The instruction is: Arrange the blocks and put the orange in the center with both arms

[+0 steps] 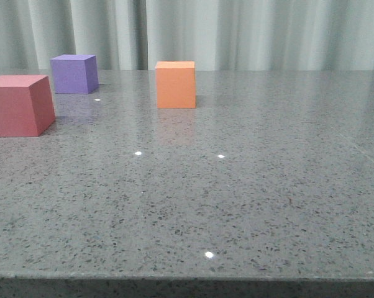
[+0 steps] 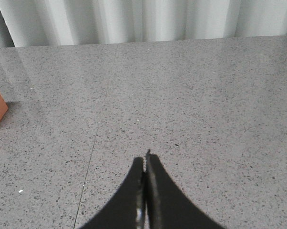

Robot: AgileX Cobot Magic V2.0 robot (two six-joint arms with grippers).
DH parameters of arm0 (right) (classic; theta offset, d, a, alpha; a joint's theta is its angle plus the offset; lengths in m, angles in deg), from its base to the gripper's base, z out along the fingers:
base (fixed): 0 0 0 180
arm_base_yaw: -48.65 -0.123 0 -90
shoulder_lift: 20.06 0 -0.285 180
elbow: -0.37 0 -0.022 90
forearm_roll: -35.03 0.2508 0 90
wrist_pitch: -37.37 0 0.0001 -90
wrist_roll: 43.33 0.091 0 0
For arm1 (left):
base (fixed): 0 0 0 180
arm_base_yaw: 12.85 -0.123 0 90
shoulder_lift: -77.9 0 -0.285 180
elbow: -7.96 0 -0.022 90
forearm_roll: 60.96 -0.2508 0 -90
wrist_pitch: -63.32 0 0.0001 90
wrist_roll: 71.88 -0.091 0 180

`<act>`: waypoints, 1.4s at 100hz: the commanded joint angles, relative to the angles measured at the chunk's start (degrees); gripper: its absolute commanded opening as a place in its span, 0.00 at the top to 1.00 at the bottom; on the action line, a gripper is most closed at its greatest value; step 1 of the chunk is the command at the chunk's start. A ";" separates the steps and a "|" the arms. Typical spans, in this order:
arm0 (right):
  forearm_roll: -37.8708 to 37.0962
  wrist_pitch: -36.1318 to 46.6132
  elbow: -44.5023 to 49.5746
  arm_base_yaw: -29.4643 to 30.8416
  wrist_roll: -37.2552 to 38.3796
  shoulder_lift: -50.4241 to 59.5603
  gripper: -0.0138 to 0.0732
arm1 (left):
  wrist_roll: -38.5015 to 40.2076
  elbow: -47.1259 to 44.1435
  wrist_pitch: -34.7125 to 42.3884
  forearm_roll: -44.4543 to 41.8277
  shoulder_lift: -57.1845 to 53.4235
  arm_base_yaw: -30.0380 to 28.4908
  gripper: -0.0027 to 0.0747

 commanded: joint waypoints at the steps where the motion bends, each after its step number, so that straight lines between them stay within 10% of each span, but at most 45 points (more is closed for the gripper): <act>1: -1.19 4.62 -1.44 0.41 -0.67 0.03 0.92 | 0.27 7.17 -2.08 0.61 5.53 -0.07 0.99; 42: -1.19 4.62 -1.44 0.41 -0.67 0.03 0.92 | 0.27 11.51 -7.28 0.61 15.15 -0.07 0.95; 72: -1.19 4.62 -1.37 0.41 -0.67 0.03 0.92 | 0.27 11.51 -7.93 0.61 15.83 -0.07 0.04; 112: -1.19 4.62 -1.37 0.41 -0.67 0.03 0.92 | 0.27 12.58 -4.44 7.89 18.31 0.31 0.14; 140: -1.19 4.62 -1.37 0.41 -0.67 0.03 0.92 | 0.98 23.63 -1.32 8.65 30.65 12.37 0.14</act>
